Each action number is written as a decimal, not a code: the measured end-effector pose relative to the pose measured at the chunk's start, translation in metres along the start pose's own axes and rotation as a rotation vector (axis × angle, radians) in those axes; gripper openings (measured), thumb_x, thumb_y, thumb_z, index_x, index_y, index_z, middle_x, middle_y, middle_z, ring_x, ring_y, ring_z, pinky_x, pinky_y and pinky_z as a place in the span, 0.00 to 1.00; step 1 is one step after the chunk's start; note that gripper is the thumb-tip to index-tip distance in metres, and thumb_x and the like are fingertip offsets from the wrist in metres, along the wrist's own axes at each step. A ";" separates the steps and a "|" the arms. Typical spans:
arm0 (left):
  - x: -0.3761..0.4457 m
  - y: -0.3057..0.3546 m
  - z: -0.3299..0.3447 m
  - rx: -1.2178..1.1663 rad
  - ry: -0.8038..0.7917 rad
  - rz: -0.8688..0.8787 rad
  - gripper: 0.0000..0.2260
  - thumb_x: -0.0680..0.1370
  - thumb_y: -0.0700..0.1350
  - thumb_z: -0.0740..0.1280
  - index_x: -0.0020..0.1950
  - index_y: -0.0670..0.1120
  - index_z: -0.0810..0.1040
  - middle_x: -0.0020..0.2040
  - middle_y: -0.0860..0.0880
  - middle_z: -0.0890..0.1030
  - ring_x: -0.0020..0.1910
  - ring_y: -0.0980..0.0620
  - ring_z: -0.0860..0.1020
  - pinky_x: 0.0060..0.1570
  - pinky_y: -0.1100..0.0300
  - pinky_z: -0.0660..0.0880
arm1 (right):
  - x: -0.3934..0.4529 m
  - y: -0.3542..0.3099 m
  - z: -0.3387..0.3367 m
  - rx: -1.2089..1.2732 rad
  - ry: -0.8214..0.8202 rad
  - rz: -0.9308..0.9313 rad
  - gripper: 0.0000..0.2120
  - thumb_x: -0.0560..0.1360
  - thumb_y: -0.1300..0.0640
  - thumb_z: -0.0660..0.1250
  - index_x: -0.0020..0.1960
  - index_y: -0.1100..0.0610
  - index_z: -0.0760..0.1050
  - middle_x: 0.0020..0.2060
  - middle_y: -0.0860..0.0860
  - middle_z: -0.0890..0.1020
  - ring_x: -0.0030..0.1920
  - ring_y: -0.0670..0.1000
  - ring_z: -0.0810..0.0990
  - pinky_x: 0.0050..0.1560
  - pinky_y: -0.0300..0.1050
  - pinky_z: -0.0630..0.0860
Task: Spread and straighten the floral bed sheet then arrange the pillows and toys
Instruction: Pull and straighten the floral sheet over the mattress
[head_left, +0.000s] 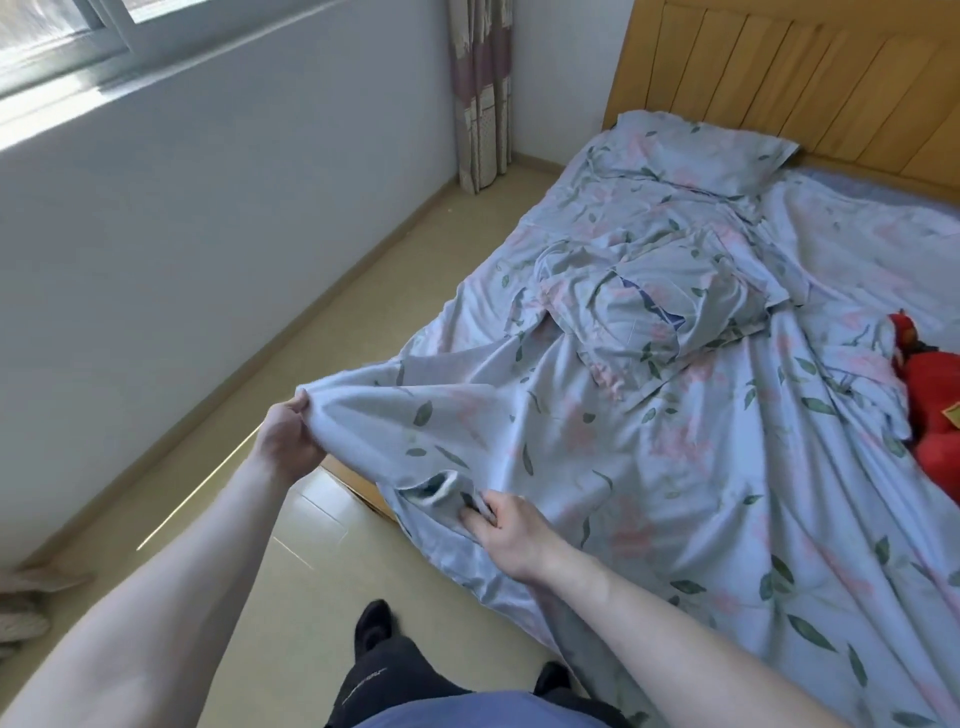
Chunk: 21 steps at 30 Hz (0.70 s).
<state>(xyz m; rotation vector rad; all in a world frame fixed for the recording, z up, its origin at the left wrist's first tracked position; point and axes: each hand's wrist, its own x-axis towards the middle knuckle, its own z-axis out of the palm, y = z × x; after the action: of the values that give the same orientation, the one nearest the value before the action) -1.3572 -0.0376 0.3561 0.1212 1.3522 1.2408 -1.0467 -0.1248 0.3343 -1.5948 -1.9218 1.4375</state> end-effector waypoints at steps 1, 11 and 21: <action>0.013 0.008 -0.008 0.026 -0.003 -0.017 0.18 0.86 0.51 0.55 0.62 0.39 0.77 0.52 0.42 0.87 0.52 0.46 0.85 0.53 0.51 0.78 | 0.006 -0.002 0.008 0.014 0.006 0.020 0.22 0.78 0.38 0.62 0.36 0.54 0.66 0.29 0.43 0.69 0.30 0.44 0.65 0.33 0.46 0.64; 0.126 0.076 -0.083 0.255 -0.071 -0.152 0.13 0.80 0.51 0.64 0.50 0.45 0.85 0.40 0.48 0.86 0.36 0.48 0.85 0.38 0.57 0.79 | 0.090 -0.047 0.115 0.008 0.079 0.178 0.31 0.74 0.30 0.59 0.33 0.58 0.60 0.25 0.47 0.59 0.27 0.49 0.59 0.32 0.48 0.56; 0.157 0.129 -0.101 0.442 -0.151 -0.108 0.18 0.70 0.40 0.65 0.58 0.36 0.80 0.57 0.42 0.80 0.56 0.41 0.77 0.63 0.53 0.74 | 0.080 -0.074 0.166 -0.054 0.227 0.213 0.33 0.74 0.26 0.60 0.34 0.56 0.59 0.25 0.49 0.59 0.28 0.49 0.57 0.31 0.49 0.52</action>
<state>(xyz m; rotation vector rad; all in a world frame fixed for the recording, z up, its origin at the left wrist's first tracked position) -1.5508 0.0712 0.3110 0.4372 1.4609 0.8114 -1.2386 -0.1353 0.2841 -1.9447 -1.7190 1.2236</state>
